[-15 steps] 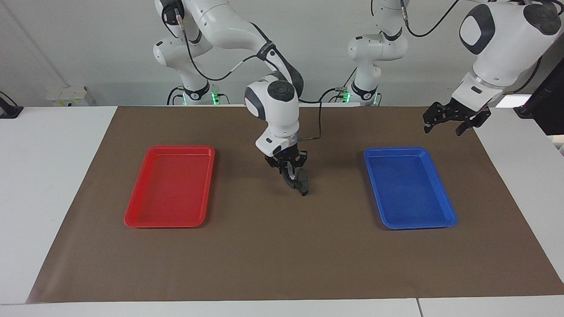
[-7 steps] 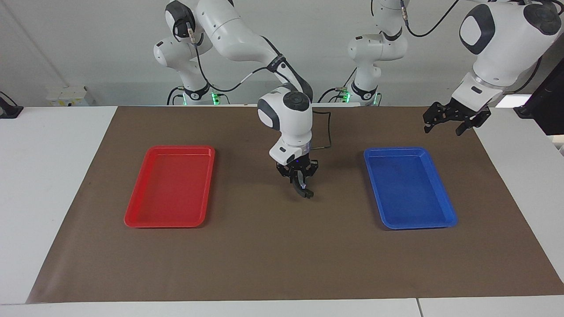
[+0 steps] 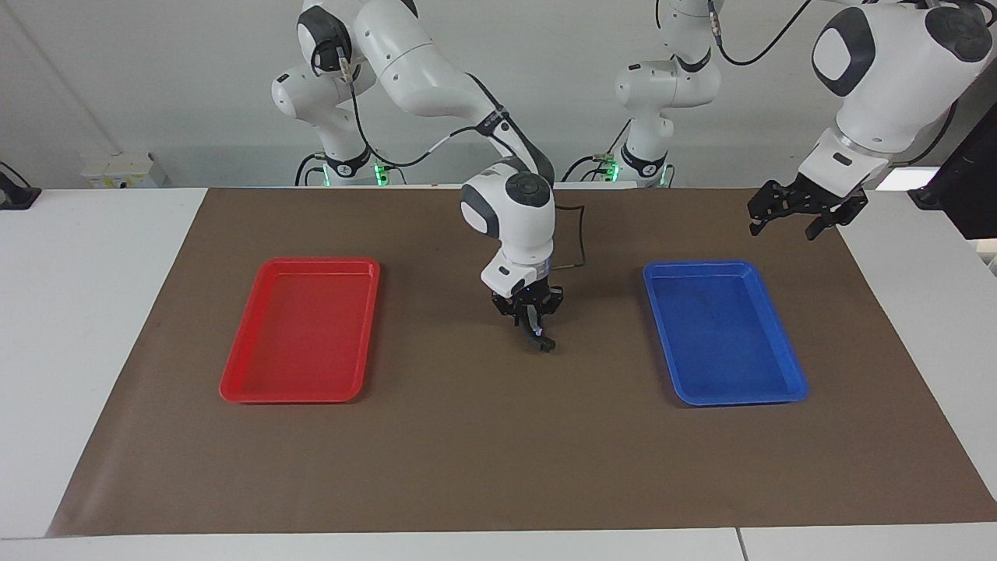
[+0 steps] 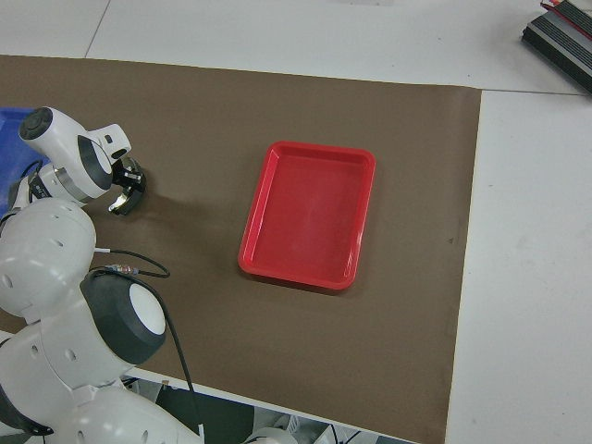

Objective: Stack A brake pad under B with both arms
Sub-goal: 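Carry the curved pad over the small pad with the right gripper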

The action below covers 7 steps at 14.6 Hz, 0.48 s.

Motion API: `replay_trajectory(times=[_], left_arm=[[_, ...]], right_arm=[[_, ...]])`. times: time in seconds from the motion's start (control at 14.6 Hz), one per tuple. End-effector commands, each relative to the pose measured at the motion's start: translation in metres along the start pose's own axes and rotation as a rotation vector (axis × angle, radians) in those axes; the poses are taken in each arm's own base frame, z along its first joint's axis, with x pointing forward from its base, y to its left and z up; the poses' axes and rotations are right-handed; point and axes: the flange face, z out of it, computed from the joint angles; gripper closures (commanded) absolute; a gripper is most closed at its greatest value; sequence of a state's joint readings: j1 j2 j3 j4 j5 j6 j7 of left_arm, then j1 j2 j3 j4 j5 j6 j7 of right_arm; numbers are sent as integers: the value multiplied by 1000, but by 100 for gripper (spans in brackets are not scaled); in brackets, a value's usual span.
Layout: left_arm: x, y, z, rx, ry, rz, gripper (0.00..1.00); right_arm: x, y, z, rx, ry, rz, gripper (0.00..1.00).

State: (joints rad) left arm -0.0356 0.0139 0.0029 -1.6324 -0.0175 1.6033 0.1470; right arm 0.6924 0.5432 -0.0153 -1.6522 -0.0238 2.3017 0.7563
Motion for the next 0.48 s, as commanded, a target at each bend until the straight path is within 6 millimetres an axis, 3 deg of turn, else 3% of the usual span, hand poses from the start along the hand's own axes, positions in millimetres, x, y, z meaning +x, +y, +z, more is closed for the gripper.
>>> replay_trajectory(times=[0.0,0.41], left_arm=[[-1,-2,-1,-13,-9,3,1],[-1,-1,-1,-13,-9,4,1]], right_arm=[[-3,1,-4,7,23,42,100],[-11,-1,2,13,28,33,98]])
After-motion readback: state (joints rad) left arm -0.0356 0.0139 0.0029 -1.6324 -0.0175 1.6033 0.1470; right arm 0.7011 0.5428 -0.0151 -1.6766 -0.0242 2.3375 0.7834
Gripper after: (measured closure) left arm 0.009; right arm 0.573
